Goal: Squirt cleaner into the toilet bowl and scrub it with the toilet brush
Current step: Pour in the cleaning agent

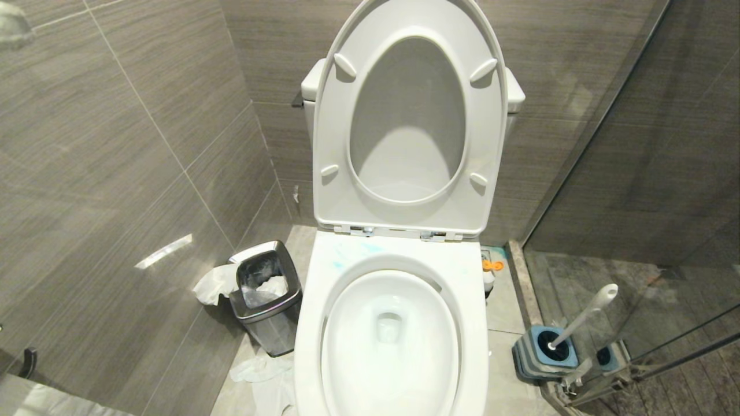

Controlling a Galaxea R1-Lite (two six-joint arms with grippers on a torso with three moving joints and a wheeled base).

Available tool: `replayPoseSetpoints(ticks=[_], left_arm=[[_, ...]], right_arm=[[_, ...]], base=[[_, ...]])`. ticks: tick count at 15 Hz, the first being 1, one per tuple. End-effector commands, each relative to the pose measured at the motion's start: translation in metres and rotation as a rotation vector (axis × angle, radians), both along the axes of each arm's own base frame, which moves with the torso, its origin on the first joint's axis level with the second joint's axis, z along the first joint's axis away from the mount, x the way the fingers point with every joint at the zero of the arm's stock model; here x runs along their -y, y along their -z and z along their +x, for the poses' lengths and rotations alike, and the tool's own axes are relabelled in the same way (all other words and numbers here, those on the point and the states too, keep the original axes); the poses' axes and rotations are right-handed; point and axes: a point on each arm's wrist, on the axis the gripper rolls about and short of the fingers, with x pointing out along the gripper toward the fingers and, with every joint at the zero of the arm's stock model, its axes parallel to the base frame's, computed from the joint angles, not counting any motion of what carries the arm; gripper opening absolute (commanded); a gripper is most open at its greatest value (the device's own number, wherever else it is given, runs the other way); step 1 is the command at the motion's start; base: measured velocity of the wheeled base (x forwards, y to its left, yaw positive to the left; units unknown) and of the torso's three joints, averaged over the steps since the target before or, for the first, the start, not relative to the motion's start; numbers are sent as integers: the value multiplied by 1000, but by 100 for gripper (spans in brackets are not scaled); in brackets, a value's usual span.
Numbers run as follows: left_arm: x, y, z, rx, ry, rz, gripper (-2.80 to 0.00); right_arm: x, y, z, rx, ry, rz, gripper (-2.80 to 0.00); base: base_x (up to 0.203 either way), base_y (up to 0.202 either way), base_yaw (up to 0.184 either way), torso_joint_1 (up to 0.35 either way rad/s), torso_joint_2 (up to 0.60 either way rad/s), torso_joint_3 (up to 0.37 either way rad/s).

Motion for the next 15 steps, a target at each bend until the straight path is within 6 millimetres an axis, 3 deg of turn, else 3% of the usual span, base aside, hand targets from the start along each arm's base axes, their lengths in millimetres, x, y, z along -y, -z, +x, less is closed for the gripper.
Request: replayPoseSetpoints(ticks=[1, 4, 10, 11, 12, 15], left_arm=[[-13, 6, -15, 19, -83, 104, 0], [-25, 9, -31, 70, -175, 164, 0], [-46, 27, -80, 87, -200, 164, 0], [-47, 25, -85, 102, -210, 158, -95], [-49, 23, -91, 126, -182, 147, -280], [-53, 23, -118, 205, -137, 120, -280]], right_arm=[[0, 0, 0, 0, 0, 0, -280], [0, 0, 0, -1, 0, 0, -280], [0, 0, 0, 0, 0, 0, -280], [0, 0, 0, -2, 0, 0, -280], [0, 0, 0, -2, 0, 0, -280], [0, 0, 0, -1, 0, 0, -280]], base=[[0, 0, 0, 0, 0, 0], [0, 0, 0, 0, 0, 0], [0, 0, 0, 0, 0, 0], [0, 0, 0, 0, 0, 0], [0, 0, 0, 0, 0, 0], [0, 0, 0, 0, 0, 0]])
